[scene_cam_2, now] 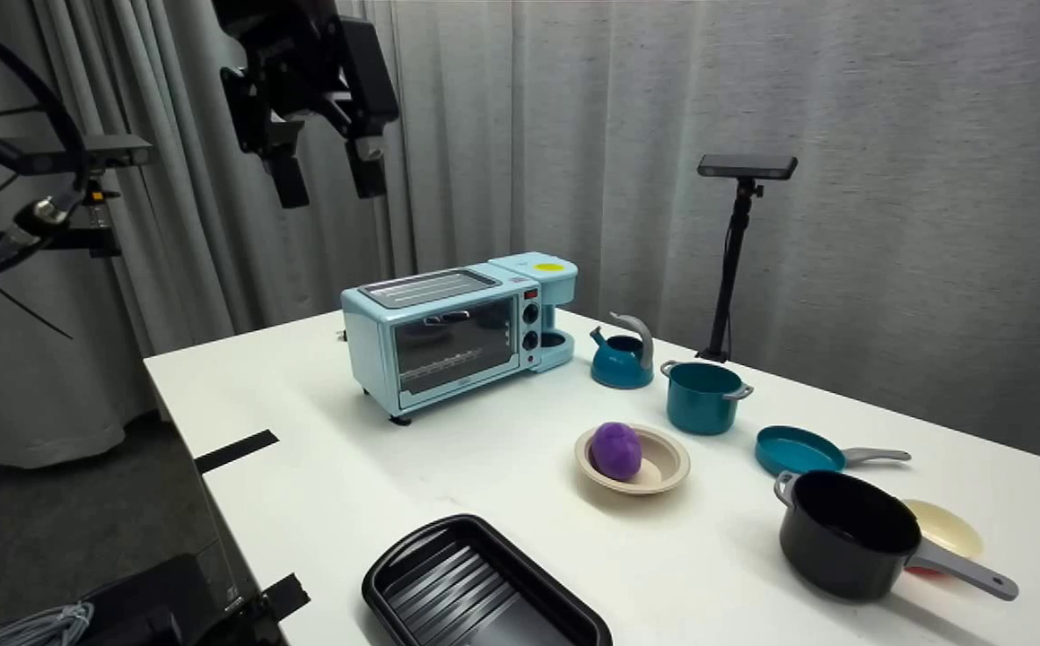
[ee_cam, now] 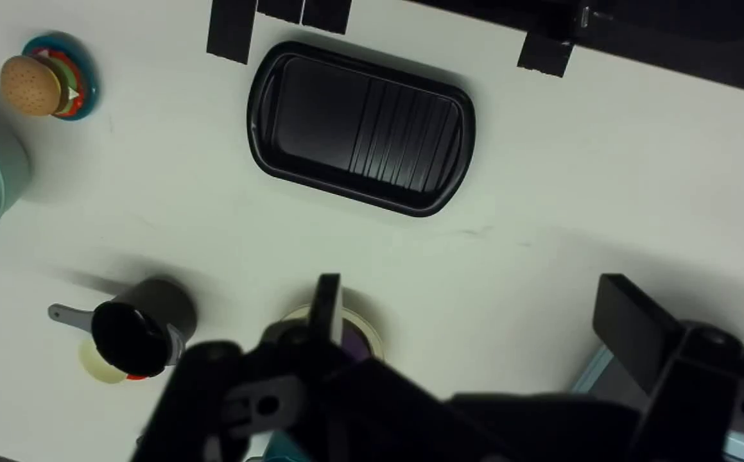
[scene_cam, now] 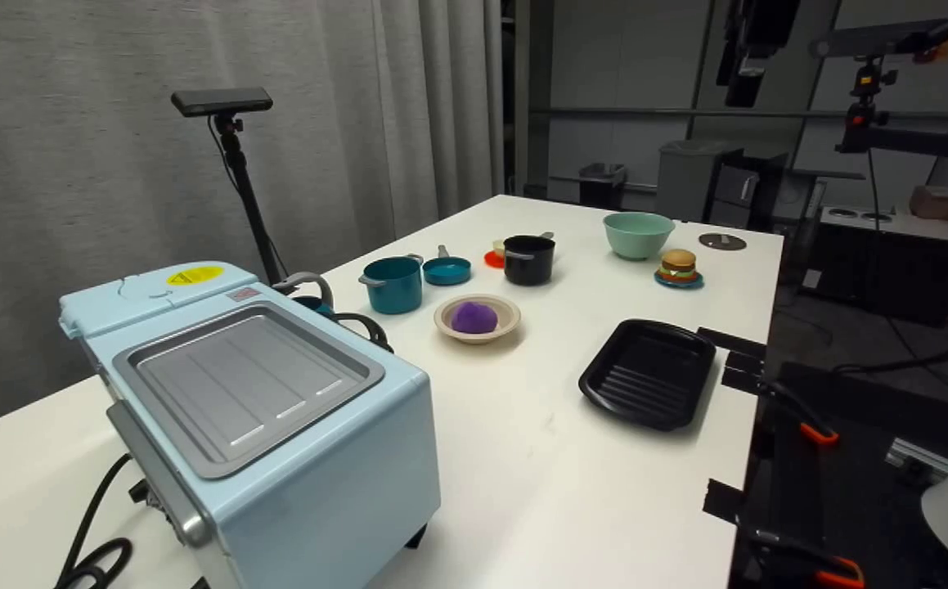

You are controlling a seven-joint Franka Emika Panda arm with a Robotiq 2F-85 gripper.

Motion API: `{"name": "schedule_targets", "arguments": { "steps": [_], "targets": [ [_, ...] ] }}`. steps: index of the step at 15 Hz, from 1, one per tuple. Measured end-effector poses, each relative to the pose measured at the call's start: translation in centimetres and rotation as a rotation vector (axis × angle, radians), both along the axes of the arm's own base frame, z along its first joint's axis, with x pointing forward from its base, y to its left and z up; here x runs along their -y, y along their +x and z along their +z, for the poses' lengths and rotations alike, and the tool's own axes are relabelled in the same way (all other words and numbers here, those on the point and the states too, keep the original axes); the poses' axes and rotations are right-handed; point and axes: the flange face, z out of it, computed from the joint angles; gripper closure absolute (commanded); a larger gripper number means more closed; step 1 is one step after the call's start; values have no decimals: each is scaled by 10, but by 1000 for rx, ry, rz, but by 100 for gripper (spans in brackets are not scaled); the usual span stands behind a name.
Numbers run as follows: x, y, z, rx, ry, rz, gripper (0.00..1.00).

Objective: Pick the purple object on the plate and put it on the table

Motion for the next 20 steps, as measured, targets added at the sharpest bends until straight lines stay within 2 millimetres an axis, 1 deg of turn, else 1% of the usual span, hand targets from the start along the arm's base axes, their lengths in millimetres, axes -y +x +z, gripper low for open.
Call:
{"name": "schedule_targets", "arguments": {
  "steps": [5,7,9,12,17,18,20],
  "targets": [
    [2,1,-1,-3,2,-7,0],
    [9,7,-4,0,-4,-18,0],
    [21,19,-10,5,-12,-33,0],
    [39,49,-33,-1,3,-58,0],
    [67,109,-90,-29,41,-108,0],
    [71,121,-100,-31,49,-118,0],
    [74,146,-119,-30,62,-129,0]
  ]
}}
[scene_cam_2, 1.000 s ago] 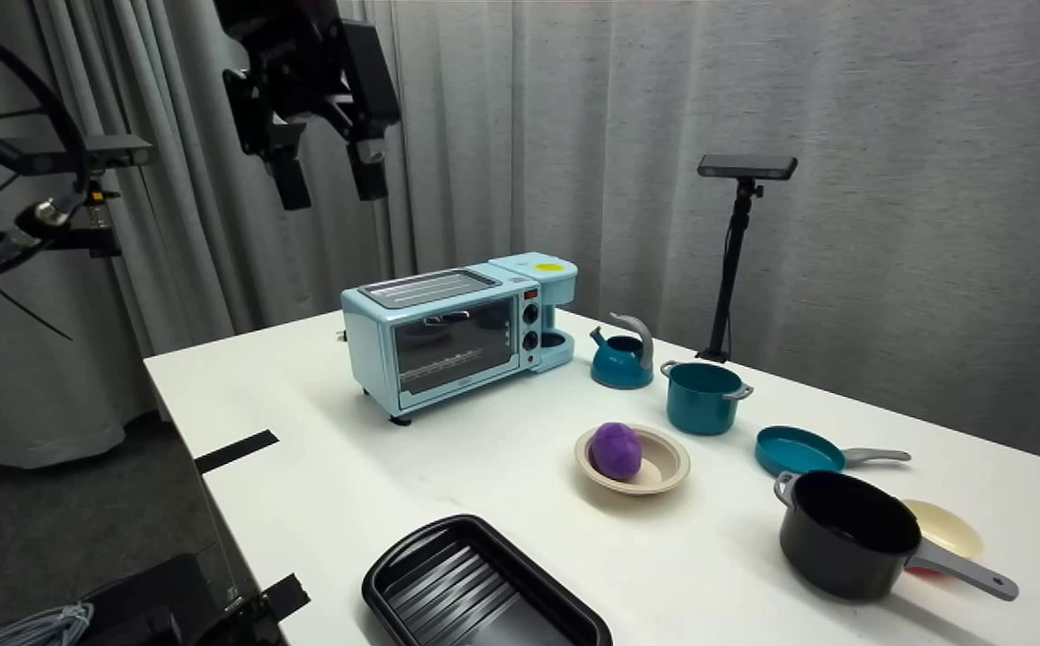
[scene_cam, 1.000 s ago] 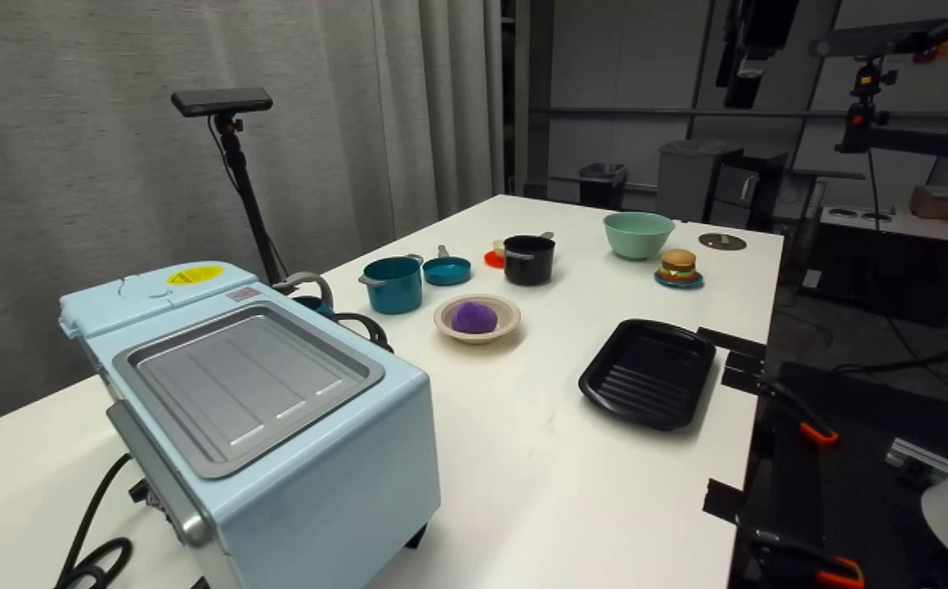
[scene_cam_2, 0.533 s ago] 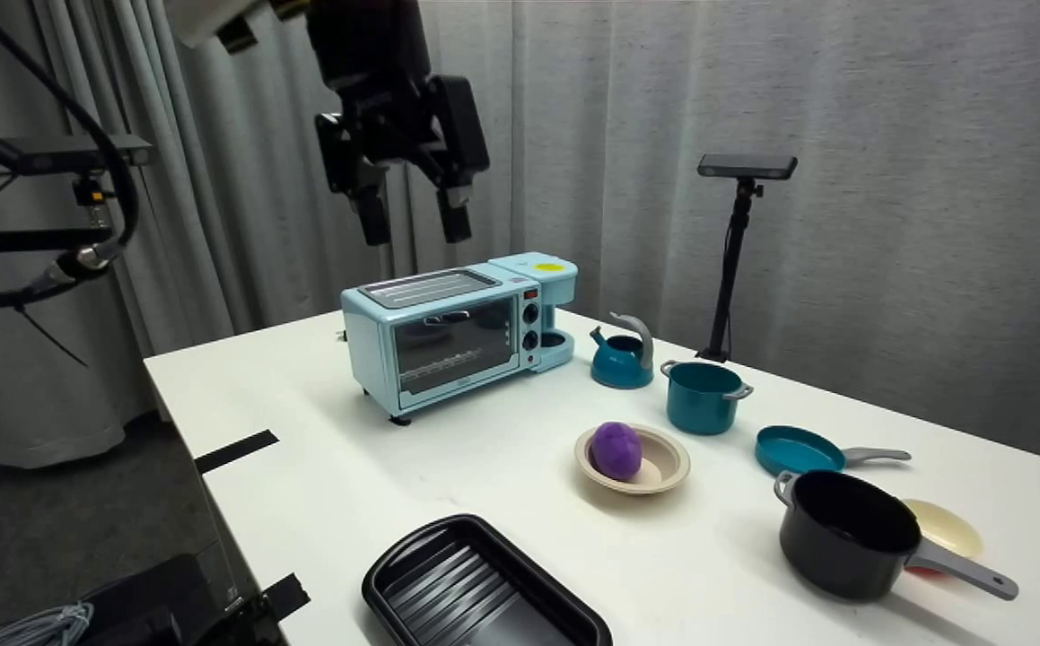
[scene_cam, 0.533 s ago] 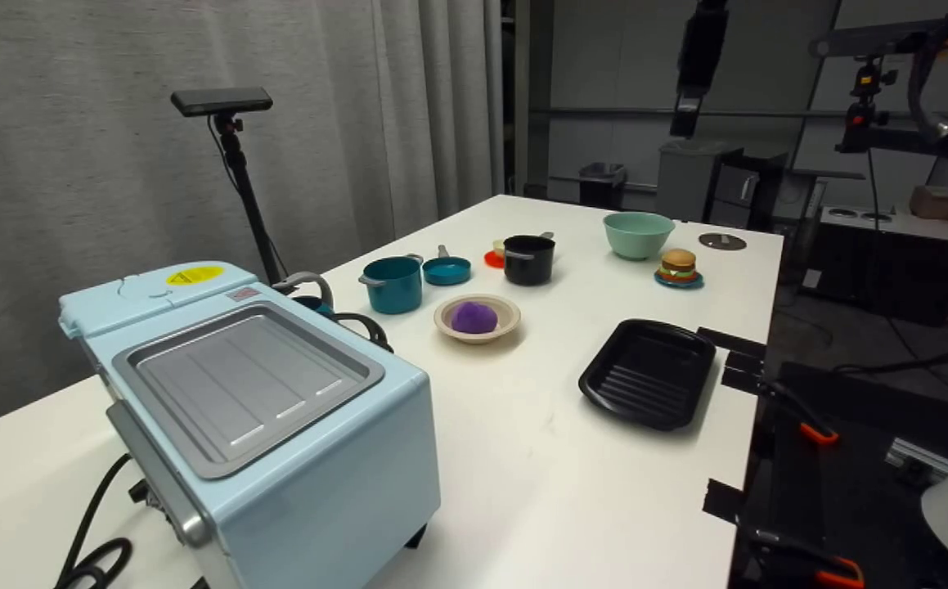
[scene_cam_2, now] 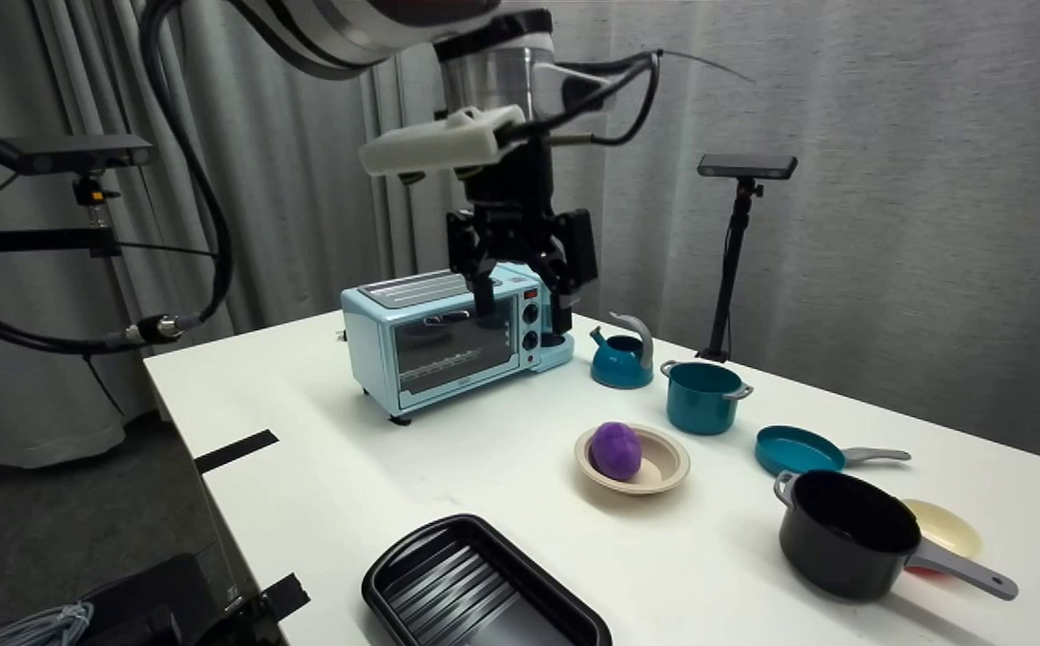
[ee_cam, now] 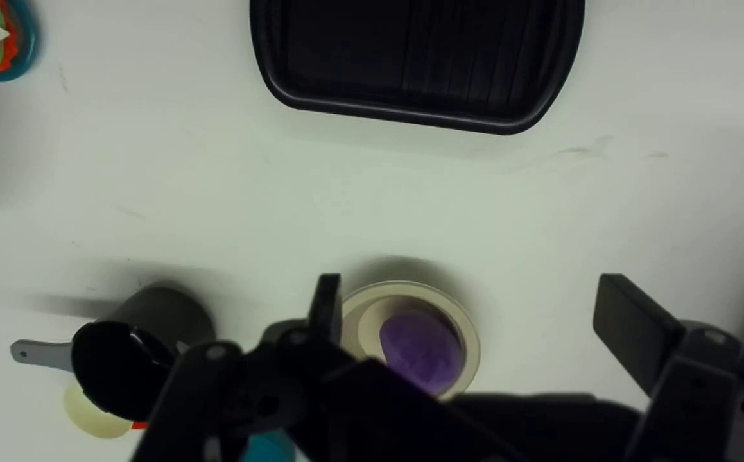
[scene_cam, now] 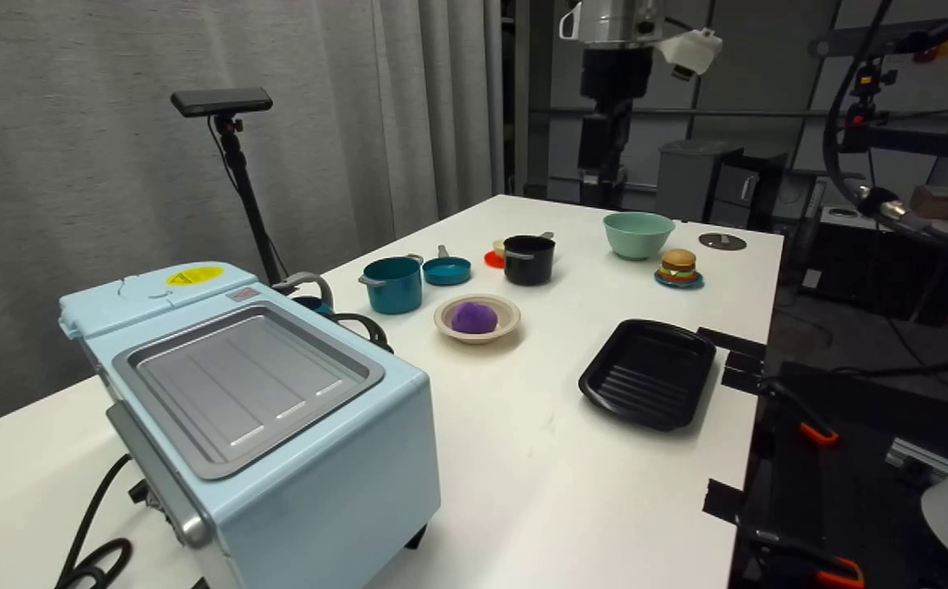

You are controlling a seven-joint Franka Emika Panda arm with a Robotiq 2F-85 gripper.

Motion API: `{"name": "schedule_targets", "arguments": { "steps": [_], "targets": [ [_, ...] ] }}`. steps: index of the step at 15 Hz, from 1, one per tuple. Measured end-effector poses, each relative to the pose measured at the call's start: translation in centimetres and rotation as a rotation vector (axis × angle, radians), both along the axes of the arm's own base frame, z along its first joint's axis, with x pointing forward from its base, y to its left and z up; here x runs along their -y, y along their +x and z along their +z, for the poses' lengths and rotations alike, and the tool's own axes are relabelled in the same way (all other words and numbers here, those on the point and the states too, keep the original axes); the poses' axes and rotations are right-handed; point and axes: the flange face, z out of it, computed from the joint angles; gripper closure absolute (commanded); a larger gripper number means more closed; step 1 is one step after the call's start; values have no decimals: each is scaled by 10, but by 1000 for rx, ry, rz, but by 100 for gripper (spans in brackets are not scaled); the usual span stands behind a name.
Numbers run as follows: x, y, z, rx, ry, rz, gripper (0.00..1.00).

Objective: Pick the purple object on the plate and put it on the table

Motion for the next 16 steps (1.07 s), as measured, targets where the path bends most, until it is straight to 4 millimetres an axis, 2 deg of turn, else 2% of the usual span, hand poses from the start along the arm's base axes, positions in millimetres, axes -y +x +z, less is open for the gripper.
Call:
{"name": "schedule_targets", "arguments": {
  "steps": [4,11,13,16],
  "targets": [
    [0,36,-27,-10,14,-9,0],
    [0,44,-30,-8,10,-9,0],
    [1,53,-45,2,0,-11,0],
    [3,76,-80,25,-12,-18,0]
  ]
}}
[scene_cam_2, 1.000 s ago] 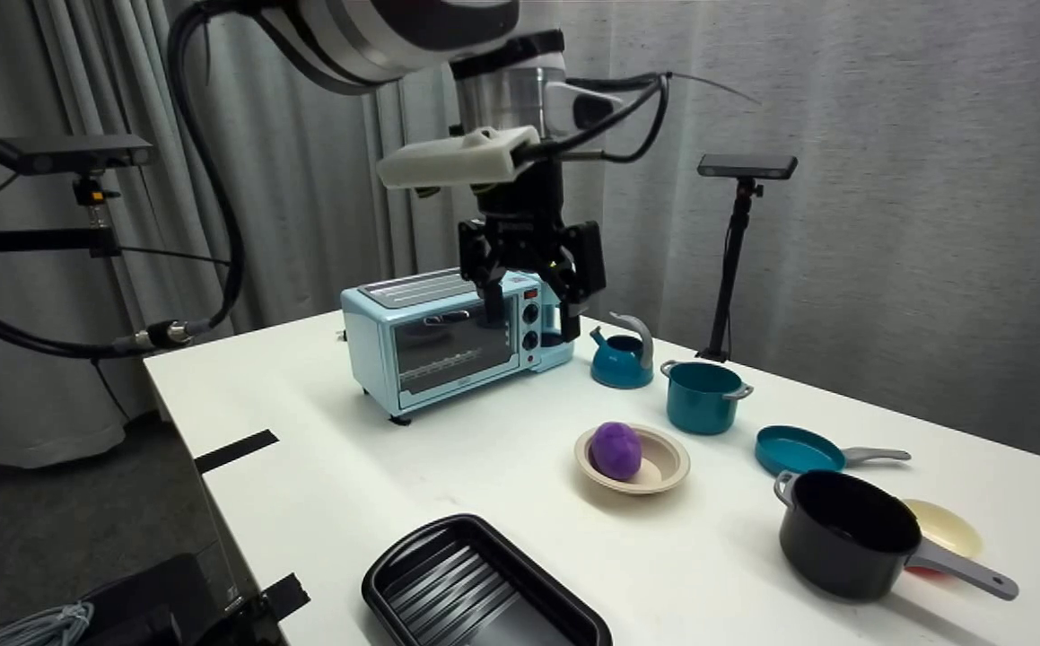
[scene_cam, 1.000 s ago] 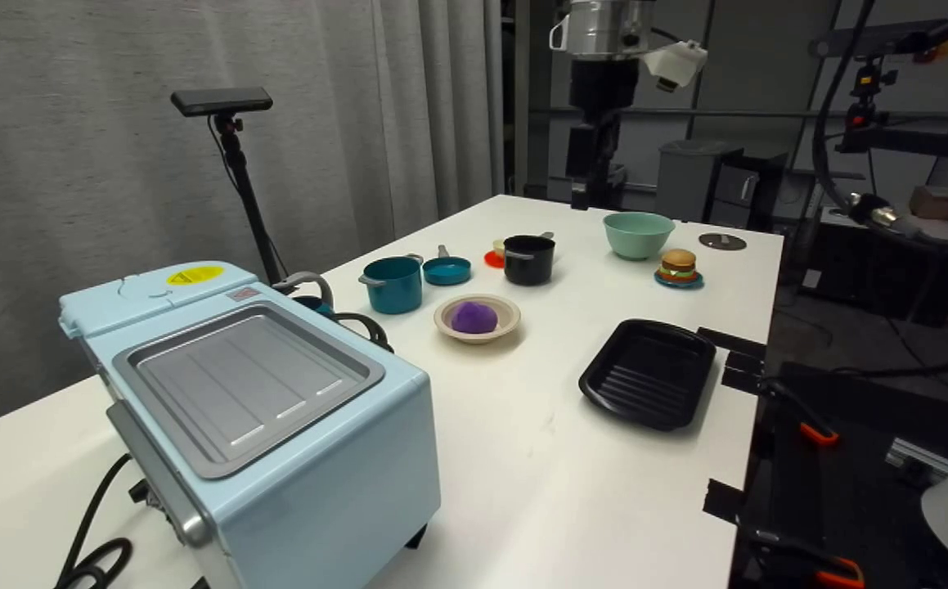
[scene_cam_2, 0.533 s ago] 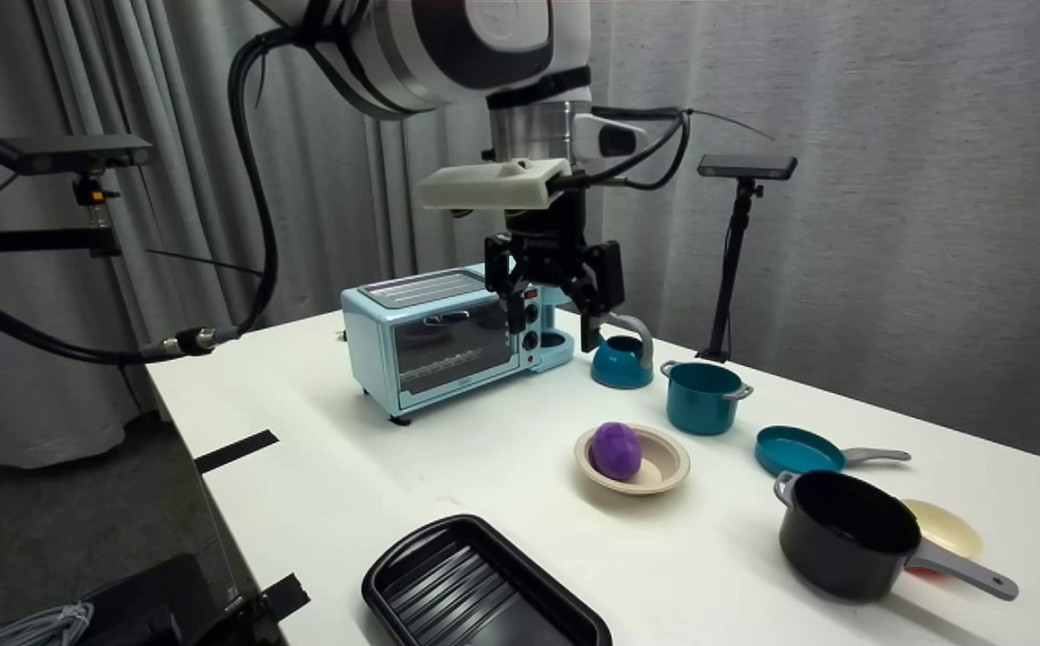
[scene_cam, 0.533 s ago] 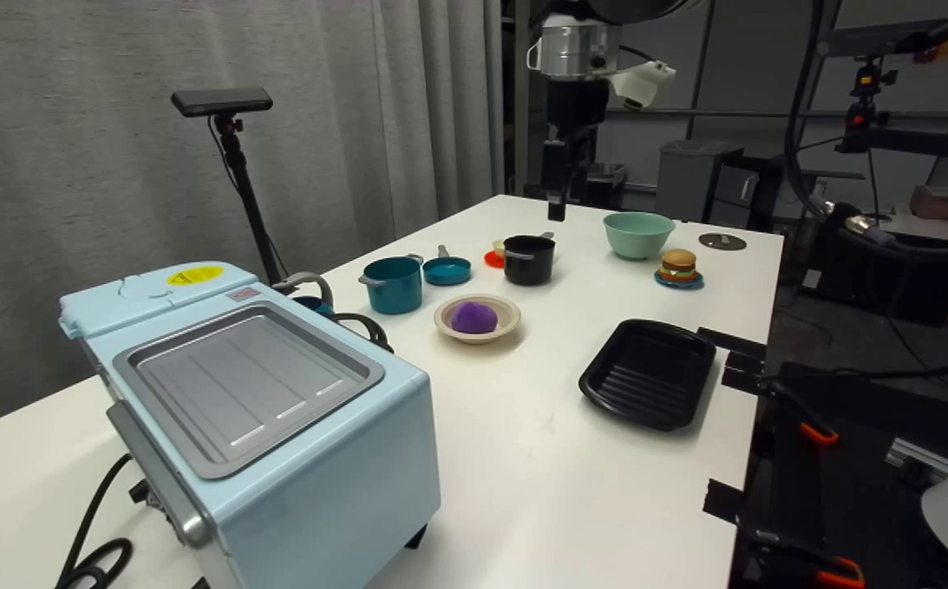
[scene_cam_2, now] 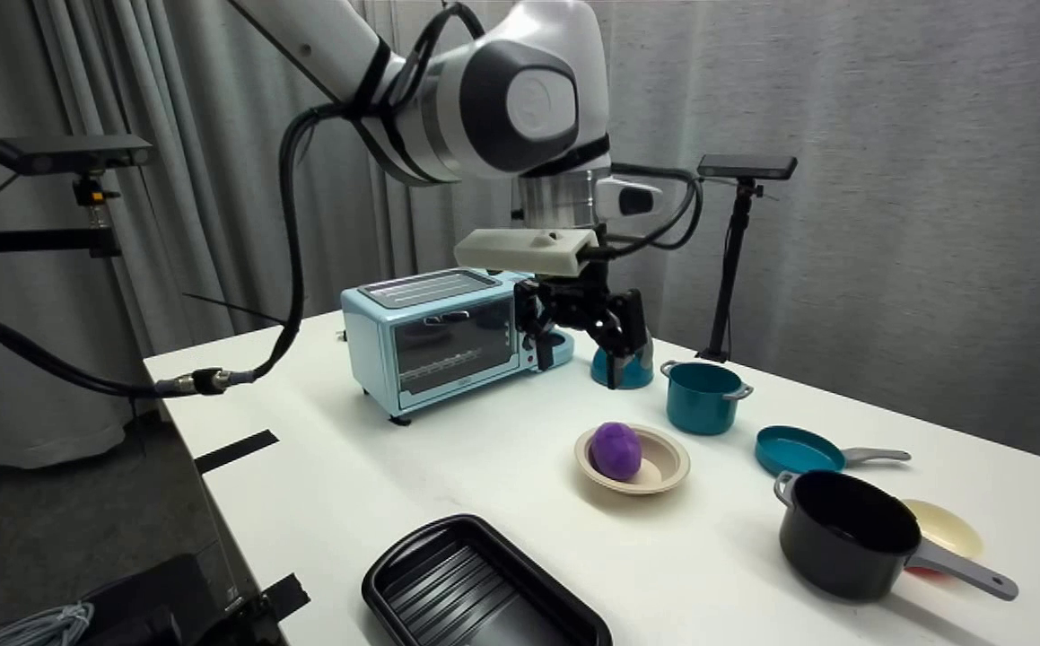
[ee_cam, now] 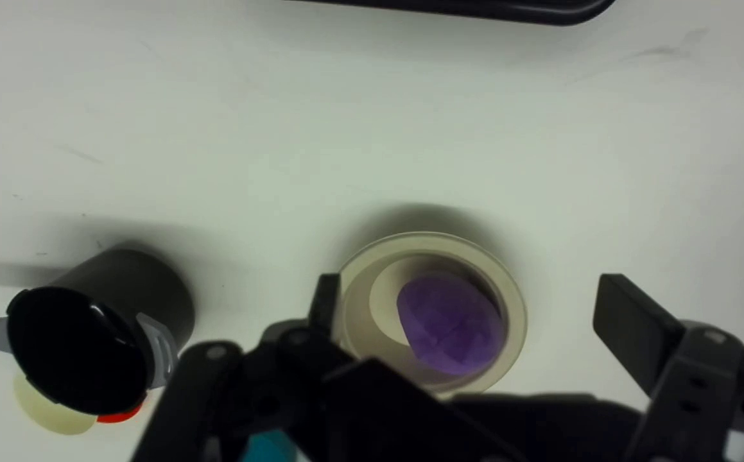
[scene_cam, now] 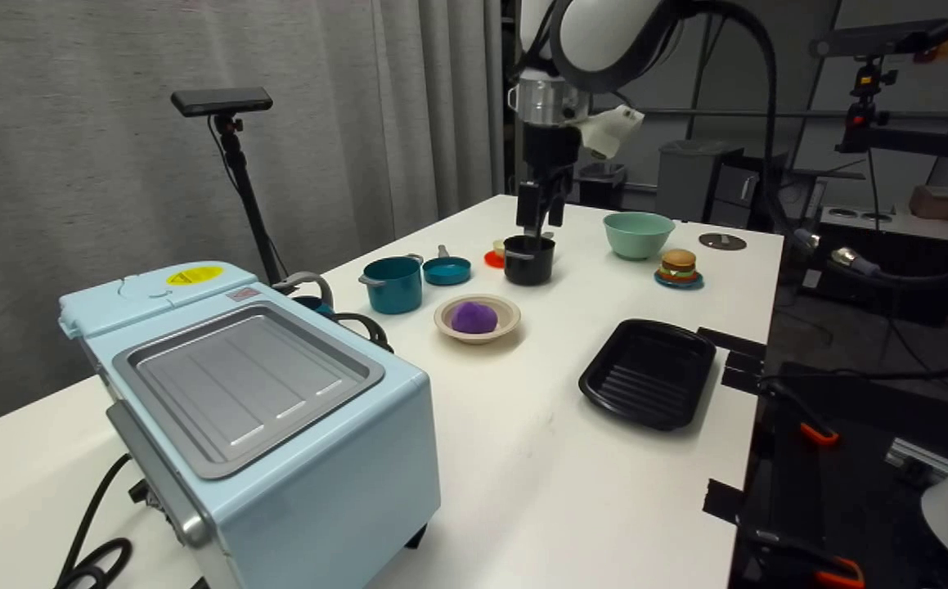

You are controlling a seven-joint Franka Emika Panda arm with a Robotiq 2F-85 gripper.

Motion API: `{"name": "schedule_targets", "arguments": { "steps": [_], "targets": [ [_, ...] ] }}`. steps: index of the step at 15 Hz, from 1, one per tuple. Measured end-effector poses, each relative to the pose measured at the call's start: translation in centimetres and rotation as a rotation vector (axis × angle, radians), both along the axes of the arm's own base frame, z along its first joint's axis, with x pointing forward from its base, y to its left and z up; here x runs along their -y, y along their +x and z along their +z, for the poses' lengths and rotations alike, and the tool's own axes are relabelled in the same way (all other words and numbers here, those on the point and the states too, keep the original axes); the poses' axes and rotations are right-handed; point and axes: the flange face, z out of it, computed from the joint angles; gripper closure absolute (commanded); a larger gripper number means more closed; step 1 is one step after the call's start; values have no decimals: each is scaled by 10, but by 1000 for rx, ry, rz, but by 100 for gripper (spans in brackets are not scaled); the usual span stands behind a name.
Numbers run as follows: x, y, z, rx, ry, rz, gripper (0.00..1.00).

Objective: Pick the purple object on the plate and put it on the table

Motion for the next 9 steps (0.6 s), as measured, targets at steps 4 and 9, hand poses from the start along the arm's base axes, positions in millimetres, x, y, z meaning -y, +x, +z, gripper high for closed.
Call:
{"name": "schedule_targets", "arguments": {
  "steps": [4,9],
  "targets": [
    [3,36,-45,36,-5,7,0],
    [2,70,-88,84,4,9,0]
  ]
}}
